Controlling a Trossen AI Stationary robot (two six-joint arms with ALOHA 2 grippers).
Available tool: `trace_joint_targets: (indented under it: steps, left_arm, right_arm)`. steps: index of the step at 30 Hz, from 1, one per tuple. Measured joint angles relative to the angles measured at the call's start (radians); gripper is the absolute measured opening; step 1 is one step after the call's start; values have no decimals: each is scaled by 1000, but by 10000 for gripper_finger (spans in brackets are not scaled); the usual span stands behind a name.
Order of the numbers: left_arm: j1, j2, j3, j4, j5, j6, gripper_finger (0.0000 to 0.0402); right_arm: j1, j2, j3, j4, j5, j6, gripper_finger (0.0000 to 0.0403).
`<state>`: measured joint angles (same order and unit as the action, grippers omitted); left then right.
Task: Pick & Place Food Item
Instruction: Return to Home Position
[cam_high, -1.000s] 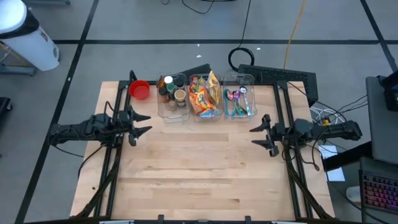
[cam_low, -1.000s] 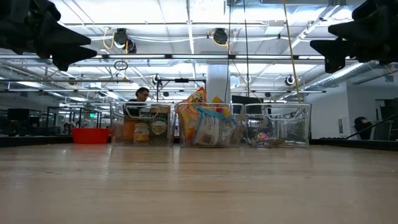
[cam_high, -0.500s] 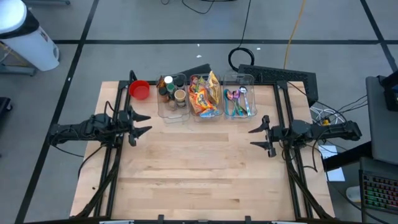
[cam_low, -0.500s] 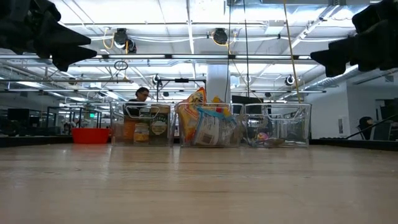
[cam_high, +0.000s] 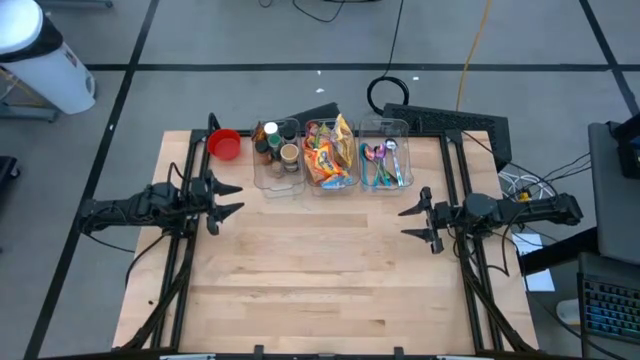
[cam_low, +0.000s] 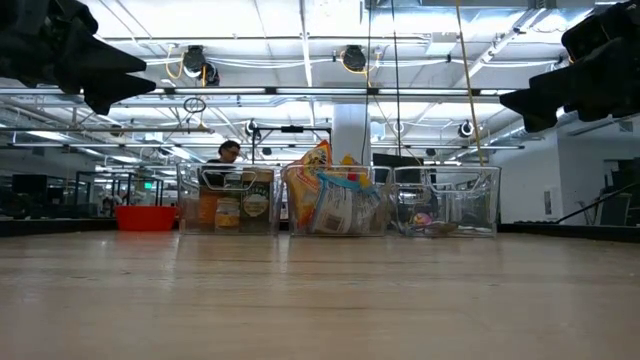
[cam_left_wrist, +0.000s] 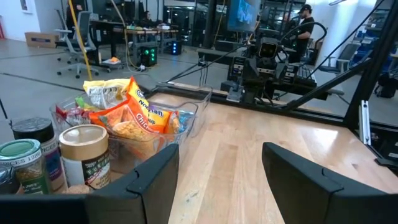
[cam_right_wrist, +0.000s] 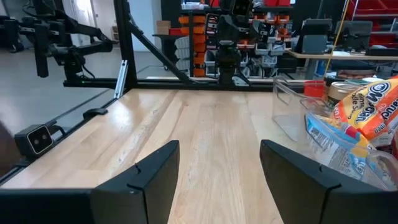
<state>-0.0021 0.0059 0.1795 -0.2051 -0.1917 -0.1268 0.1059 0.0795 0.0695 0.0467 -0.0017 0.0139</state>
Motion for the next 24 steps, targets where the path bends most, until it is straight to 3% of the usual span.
trace_joint_targets:
  steps: [24]
  left_arm:
    - [0,0,0,0,0,-1,239]
  right_arm:
    - [0,0,-1,1,0,1,221]
